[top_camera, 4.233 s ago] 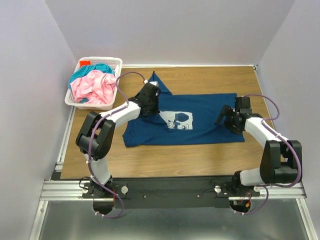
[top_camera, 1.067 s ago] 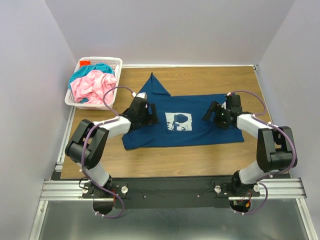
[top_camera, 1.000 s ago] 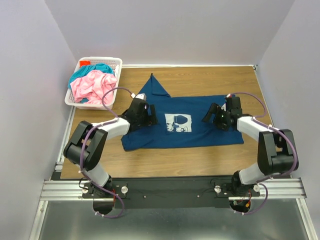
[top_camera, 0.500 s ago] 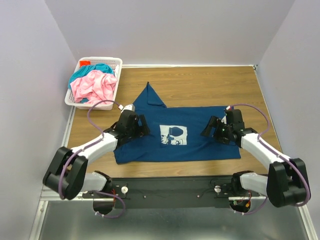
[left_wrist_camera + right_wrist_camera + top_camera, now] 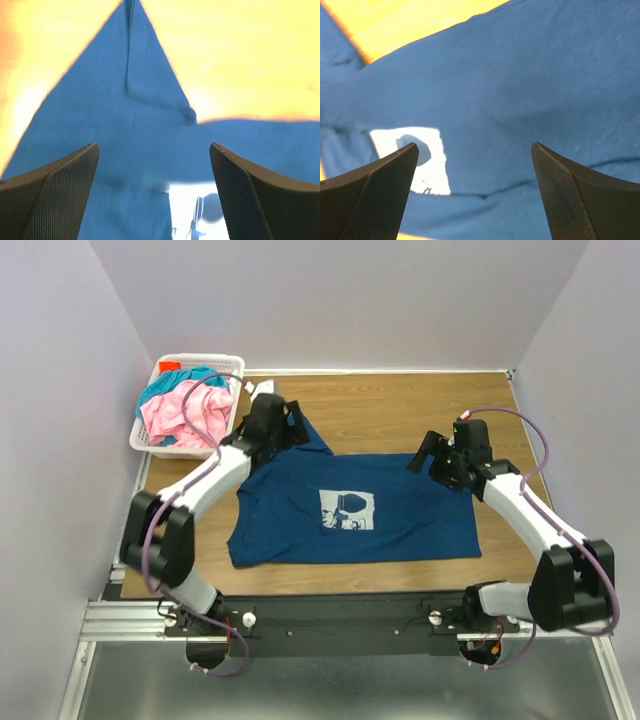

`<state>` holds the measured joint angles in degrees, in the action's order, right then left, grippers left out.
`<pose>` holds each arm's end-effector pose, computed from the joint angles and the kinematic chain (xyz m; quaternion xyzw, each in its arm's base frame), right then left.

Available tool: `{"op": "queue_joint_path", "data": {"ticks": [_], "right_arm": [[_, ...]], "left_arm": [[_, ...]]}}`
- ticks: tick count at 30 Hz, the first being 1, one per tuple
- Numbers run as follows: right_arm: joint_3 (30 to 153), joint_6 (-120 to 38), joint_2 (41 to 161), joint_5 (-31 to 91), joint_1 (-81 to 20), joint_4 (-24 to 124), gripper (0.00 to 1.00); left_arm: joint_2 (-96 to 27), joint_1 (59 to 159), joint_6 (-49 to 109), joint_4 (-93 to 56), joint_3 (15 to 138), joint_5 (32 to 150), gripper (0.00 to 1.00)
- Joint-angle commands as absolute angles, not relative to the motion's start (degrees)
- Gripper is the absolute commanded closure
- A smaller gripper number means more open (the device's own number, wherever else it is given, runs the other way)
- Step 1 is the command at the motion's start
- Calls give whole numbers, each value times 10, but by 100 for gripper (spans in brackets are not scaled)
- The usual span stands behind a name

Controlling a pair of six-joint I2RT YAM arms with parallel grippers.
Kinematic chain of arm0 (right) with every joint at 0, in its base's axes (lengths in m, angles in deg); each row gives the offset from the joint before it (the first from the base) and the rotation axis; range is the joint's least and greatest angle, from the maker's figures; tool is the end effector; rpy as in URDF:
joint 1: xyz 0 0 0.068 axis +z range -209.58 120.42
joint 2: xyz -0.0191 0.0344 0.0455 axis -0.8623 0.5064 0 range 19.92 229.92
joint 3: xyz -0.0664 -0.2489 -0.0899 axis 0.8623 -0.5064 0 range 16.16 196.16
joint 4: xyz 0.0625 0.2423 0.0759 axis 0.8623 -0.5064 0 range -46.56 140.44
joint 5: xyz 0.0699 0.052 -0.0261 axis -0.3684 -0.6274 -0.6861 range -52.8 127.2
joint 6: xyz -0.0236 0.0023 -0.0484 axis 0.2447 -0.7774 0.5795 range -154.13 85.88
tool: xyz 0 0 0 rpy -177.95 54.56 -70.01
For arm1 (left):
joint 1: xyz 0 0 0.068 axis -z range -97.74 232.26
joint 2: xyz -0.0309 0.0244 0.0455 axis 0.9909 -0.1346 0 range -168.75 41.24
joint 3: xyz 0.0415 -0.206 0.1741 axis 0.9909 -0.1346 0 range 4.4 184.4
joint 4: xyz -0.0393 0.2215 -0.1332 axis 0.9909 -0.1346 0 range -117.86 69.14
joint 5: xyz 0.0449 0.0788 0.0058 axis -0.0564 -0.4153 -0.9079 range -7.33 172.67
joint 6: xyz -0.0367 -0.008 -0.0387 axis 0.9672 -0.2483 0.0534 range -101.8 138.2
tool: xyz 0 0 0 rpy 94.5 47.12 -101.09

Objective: Fold and stack the t-shirts
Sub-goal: Fold the tshirt

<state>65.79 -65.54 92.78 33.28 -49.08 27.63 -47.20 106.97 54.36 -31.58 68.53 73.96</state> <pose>0.2622 0.0510 0.2454 0.1556 0.9137 0.1634 0.3380 0.3204 -0.1415 0.2687 -0.1232 0.8767 -0.1750 0.4309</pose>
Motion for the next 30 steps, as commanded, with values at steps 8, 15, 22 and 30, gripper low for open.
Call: {"op": "queue_joint_path", "data": {"ticks": [8,15,22,30], "right_arm": [[745,-656,1067,470,-502,260,0],[757,-651,1095,458,-505,261,0],[755,-644,1105,441,-507,262,0],[748,-643,1102,440,-509,263,0]], "left_arm": [[-826,1019,474,-419,1065,776,7],[-952,1011,453,-455,1238,771,19],[-997,1004,447,-449,1265,771,28],[-1029,1001,454,-446,1279,787,53]]}}
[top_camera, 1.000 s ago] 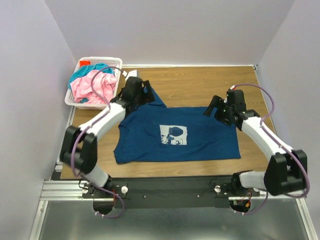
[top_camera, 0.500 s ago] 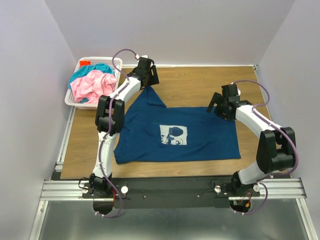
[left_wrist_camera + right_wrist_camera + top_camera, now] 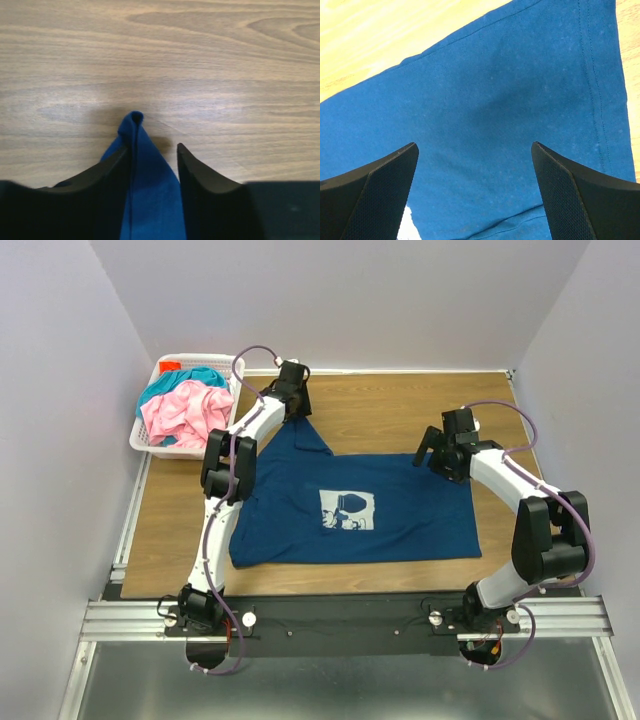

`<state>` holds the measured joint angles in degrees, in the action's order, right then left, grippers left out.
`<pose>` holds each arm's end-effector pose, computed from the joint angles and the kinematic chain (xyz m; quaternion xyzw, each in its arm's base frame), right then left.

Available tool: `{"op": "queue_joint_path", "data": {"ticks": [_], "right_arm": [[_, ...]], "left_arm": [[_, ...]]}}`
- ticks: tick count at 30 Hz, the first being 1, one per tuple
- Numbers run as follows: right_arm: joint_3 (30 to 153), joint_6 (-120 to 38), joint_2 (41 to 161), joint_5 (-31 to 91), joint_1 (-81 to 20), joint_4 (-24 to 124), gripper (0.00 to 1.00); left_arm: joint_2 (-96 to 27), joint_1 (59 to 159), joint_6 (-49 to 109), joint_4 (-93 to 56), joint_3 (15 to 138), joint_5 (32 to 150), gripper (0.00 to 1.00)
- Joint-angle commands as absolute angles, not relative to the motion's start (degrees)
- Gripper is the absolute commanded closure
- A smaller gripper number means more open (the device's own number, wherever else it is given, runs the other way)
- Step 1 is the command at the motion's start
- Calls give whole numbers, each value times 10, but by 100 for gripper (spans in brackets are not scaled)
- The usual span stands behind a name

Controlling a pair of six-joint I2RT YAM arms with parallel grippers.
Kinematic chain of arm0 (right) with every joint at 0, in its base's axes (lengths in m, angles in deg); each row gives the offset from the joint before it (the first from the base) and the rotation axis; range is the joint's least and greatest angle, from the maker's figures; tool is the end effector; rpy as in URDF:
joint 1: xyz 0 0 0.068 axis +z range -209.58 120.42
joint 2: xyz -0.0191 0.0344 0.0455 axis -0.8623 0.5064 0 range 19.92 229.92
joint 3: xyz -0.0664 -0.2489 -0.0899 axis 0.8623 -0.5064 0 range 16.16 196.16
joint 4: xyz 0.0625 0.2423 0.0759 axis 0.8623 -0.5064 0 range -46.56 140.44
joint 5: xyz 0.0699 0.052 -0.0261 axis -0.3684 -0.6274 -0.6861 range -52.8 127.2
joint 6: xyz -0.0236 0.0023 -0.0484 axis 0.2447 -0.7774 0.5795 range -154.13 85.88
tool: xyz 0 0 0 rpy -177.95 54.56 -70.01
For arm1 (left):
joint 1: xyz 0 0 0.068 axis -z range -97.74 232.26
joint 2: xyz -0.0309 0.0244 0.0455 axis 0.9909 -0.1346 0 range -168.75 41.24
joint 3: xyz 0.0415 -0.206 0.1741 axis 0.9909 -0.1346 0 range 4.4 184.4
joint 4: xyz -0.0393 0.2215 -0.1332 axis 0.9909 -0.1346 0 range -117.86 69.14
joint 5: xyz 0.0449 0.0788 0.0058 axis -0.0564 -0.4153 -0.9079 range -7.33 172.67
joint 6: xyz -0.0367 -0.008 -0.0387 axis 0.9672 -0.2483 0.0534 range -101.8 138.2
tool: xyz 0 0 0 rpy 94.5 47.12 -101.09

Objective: Fold and stack the t-shirts
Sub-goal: Fold the tshirt

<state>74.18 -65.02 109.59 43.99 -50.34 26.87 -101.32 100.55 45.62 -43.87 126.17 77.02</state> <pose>0.3175 0.0473 0.2101 0.1963 0.9323 0.0493 0.2996 0.5318 -0.1721 0.1675 -0.0925 0.9142 -0.1104 0.3787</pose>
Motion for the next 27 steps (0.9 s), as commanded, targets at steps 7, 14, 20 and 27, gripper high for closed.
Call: {"op": "queue_joint_path", "data": {"ticks": [7,14,20,27], "right_arm": [[744,-647,1102,448,-509,263,0],[764,-685,1109,490,-511,264,0],[844,-696,1162,562,-518,263,0],[907,-685,1221,627,-543,263,0]], "left_arm": [[-1023,1001,456,-443,1264,789,86],[-956,1001,467,-418,1189,801,100],[-859,1002,481,-373,1077,815,100],[-764,1005,506,-350,977,796,100]]}}
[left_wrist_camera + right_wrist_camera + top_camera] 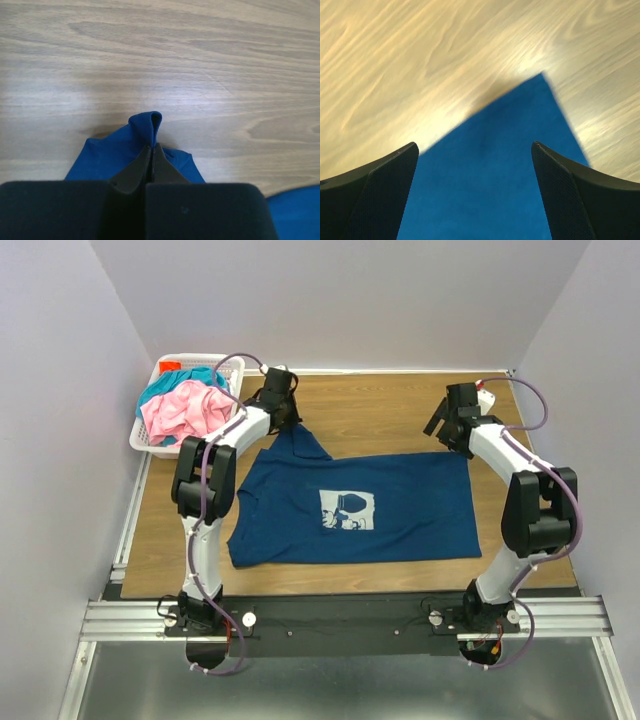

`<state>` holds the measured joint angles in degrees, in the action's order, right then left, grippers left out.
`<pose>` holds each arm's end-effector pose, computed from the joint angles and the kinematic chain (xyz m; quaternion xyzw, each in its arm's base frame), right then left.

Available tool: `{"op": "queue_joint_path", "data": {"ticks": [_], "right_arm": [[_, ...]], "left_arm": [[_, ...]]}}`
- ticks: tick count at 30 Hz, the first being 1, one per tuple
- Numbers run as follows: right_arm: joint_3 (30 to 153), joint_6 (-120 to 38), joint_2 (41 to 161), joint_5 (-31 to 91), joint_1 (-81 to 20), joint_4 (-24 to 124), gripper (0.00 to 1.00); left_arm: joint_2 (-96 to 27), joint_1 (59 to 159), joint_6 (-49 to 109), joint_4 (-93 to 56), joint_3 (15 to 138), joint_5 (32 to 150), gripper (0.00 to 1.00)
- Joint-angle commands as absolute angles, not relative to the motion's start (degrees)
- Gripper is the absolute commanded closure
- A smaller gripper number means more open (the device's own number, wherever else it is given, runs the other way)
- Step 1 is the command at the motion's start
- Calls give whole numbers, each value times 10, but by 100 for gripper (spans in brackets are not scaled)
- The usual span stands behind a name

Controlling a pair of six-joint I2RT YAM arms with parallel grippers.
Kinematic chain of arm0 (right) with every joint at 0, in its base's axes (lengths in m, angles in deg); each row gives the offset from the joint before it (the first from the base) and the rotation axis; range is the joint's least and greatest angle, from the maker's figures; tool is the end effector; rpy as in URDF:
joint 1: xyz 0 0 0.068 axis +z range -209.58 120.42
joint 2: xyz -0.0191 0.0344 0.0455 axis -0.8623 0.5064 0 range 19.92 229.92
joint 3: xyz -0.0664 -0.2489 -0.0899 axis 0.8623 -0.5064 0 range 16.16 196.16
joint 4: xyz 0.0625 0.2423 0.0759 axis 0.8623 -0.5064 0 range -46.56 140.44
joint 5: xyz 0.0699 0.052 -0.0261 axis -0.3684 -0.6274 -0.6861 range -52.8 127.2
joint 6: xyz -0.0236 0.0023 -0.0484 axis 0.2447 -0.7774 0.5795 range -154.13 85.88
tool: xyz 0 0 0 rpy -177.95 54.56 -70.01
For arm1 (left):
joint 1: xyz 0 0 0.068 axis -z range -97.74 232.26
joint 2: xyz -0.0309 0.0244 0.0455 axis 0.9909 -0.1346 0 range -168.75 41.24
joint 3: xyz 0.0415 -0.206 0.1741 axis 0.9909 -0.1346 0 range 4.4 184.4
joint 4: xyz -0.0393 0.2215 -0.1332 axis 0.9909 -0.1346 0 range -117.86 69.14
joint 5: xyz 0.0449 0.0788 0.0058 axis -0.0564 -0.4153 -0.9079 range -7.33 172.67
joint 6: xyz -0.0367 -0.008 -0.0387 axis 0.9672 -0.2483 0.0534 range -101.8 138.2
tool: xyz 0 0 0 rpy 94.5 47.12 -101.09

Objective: Fold and stack the t-shirts
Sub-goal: Fold the tshirt

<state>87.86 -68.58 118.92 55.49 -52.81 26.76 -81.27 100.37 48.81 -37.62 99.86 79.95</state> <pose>0.3732 0.0330 0.2314 0.2742 0.8909 -0.0241 0.3614 0.4629 -0.1496 0.2024 -0.1095 0.9131 -0.1418 0.3662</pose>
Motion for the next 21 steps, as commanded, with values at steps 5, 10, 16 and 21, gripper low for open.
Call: {"op": "queue_joint_path", "data": {"ticks": [5,10,16,21], "right_arm": [[950,-666,1274,637,-579,263,0],[1005,-638,1343,650,-588,262,4],[1023,-642,1379,672,-588,263,12],[1030,-637,1405,692,-589,262,21]], "left_arm": [[-721,1014,519,-350,940,793,100],[-667,1027,540,-350,892,776,100],[-605,1041,555,-369,840,745,100],[-563,1051,573,-376,808,724,100]]}}
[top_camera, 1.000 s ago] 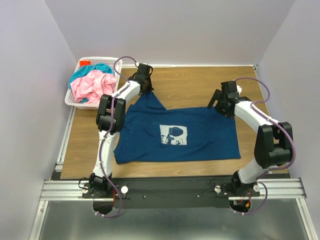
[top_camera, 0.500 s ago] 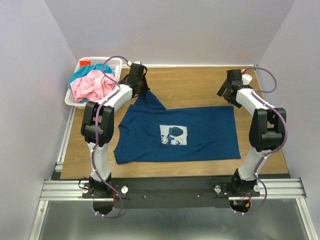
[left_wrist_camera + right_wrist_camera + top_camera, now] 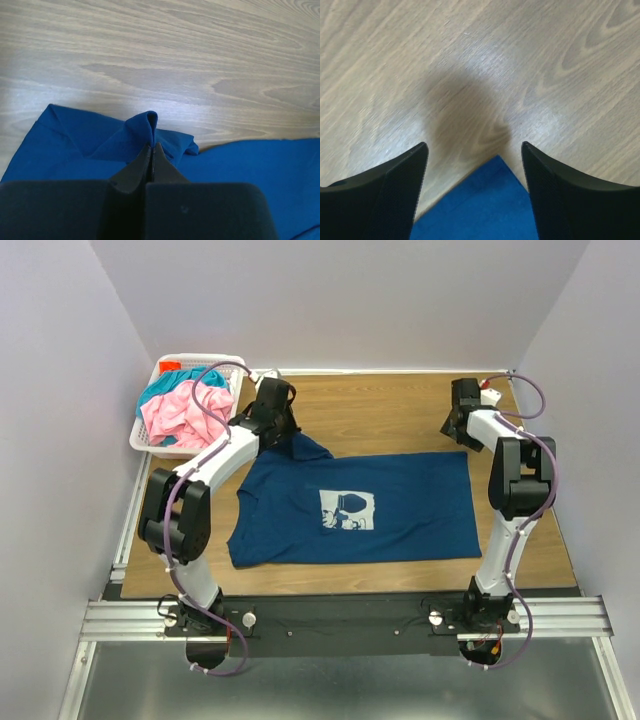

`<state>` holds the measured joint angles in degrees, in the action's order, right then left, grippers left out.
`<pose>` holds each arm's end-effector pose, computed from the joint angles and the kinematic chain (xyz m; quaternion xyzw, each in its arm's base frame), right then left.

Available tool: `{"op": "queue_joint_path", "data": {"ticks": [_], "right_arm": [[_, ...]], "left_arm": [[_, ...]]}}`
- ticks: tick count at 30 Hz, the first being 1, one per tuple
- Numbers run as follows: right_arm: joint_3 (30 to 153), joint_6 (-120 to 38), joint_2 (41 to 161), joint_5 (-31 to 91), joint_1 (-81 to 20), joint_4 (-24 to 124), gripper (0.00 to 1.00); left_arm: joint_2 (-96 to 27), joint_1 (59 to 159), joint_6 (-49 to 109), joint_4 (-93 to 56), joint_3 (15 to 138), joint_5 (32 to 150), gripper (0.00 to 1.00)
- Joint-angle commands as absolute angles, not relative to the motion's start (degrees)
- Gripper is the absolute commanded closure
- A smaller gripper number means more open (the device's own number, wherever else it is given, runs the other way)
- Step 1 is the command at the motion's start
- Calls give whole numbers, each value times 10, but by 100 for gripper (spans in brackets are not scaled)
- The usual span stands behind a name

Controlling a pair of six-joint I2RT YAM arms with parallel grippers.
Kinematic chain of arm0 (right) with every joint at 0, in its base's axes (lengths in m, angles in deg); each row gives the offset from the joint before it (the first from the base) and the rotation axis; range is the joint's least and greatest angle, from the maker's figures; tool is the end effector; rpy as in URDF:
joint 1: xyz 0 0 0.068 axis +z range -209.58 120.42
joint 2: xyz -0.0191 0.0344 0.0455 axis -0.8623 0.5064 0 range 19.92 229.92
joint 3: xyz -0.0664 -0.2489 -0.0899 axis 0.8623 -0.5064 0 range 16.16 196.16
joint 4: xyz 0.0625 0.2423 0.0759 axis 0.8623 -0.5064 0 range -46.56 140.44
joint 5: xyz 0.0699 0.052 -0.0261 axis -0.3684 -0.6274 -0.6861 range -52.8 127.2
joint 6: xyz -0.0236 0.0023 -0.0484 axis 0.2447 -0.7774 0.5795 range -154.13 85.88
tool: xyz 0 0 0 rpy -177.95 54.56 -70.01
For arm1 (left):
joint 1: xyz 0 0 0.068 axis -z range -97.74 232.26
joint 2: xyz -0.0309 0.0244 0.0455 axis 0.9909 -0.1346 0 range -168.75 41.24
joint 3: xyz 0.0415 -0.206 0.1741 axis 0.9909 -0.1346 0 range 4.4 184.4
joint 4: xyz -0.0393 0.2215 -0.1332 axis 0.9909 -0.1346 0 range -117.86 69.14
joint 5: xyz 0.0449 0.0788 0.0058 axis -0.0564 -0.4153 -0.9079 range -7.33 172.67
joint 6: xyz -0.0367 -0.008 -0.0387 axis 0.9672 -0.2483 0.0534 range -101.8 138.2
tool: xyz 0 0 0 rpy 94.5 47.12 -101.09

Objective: Fold and stack the t-shirts
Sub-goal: Fold the tshirt

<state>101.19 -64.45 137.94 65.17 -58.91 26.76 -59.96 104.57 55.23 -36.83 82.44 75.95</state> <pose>0.4404 -0.0116 0.1753 0.3049 0.8809 -0.1487 0.3300 0.3762 -0.1499 0.2624 -0.1406 0.8909 -0.1662 0.3987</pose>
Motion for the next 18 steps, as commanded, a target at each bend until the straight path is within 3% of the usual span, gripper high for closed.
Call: {"op": "queue_joint_path", "data": {"ticks": [1,9,12,18], "right_arm": [[1030,-636,1406,691,-589,262,22],[1015,-635,1409,690,-589,262,27],[1010,-635,1414,679,-589,262,39],[997,-639,1416,673,-590,263,47]], "left_arm": [[-560,1052,575,-376,802,723,100],[-523,1062,592,-396,760,719,100],[-506,1063,602,-398,741,713,100],[-482,1073,621,-400,712,708,100]]}}
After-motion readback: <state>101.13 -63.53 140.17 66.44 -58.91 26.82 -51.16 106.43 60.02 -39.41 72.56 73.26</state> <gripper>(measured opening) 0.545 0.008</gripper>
